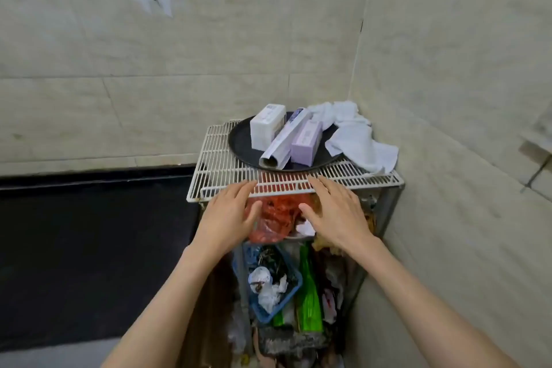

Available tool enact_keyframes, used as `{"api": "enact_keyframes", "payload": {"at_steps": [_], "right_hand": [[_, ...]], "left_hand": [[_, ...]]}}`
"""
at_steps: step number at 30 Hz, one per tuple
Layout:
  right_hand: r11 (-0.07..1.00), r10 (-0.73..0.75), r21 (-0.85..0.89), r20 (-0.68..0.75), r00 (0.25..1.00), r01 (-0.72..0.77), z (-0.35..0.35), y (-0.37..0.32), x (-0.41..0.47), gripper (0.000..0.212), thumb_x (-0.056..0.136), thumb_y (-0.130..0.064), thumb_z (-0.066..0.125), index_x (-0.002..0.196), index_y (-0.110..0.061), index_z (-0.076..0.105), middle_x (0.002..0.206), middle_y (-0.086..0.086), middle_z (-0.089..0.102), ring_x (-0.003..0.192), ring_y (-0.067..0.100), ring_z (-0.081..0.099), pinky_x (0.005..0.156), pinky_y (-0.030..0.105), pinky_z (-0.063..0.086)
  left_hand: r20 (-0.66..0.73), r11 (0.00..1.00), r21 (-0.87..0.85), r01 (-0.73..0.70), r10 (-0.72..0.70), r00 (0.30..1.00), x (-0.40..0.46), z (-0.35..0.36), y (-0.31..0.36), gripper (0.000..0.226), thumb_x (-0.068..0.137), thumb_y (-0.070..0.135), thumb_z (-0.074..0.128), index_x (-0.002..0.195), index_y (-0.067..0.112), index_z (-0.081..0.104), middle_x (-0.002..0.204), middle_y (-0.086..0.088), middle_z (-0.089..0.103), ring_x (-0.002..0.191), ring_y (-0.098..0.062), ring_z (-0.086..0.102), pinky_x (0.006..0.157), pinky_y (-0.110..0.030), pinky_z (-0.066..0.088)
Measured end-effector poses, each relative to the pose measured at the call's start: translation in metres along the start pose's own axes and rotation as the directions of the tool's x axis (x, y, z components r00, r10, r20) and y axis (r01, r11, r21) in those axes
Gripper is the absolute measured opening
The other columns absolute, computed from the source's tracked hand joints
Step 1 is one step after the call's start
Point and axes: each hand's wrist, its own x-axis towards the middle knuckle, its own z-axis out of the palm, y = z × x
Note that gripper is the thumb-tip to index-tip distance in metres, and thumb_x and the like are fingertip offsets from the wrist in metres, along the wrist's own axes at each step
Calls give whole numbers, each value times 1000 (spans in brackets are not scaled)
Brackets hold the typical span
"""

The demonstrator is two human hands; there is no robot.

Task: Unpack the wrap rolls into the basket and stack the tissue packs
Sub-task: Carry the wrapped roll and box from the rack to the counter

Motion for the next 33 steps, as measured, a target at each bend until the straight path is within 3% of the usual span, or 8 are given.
{"api": "enact_keyframes", "payload": {"at_steps": [6,10,14,18,22,27,33], "right_hand": [[999,-8,48,-19,1000,9,9,23,64,59,91,-47,41,143,-22,26,151,4,30,139,22,27,112,41,23],[990,45,132,-24,999,-41,19,31,111,56,92,-41,44,141,-18,29,147,6,36,133,24,34,105,39,33],[916,246,336,-38,969,-219,28,35,159,51,92,-39,46,135,-14,37,133,13,44,121,26,45,92,33,39],[855,378,357,66,923,-376,36,40,203,56,88,-45,49,131,-9,40,129,17,47,116,29,47,84,31,36],[786,440,430,116,890,-444,45,44,227,64,85,-44,55,134,-9,35,133,17,46,120,29,47,95,35,40],[718,438,493,229,869,-492,45,51,238,61,83,-40,61,132,-9,43,133,11,54,119,25,52,96,35,45],[427,453,763,285,845,-486,42,52,231,51,84,-17,65,130,-10,45,130,8,58,113,22,57,83,29,46]], "left_hand": [[31,1000,-15,27,-27,999,73,21,-11,51,94,37,42,140,18,34,145,-7,40,133,-21,36,110,-41,33],[63,996,-78,47,-42,997,117,43,-20,52,93,39,42,140,19,33,146,-6,38,133,-22,36,108,-42,35],[139,939,-306,158,-120,983,164,61,-29,44,96,36,35,134,16,40,137,-8,47,125,-24,44,99,-36,38],[197,901,-371,225,-160,967,205,69,-36,25,96,24,36,103,15,59,104,-10,61,97,-25,57,78,-30,41],[256,901,-336,276,-194,947,225,75,-39,25,90,30,49,114,23,52,118,-10,58,97,-26,60,87,-41,50],[378,875,-316,367,-239,895,232,81,-34,43,85,36,59,119,24,36,125,-11,55,88,-20,57,58,-26,48],[408,808,-381,448,-288,866,231,85,-21,60,83,33,62,130,14,29,132,-13,49,113,-30,52,89,-44,50]]}}
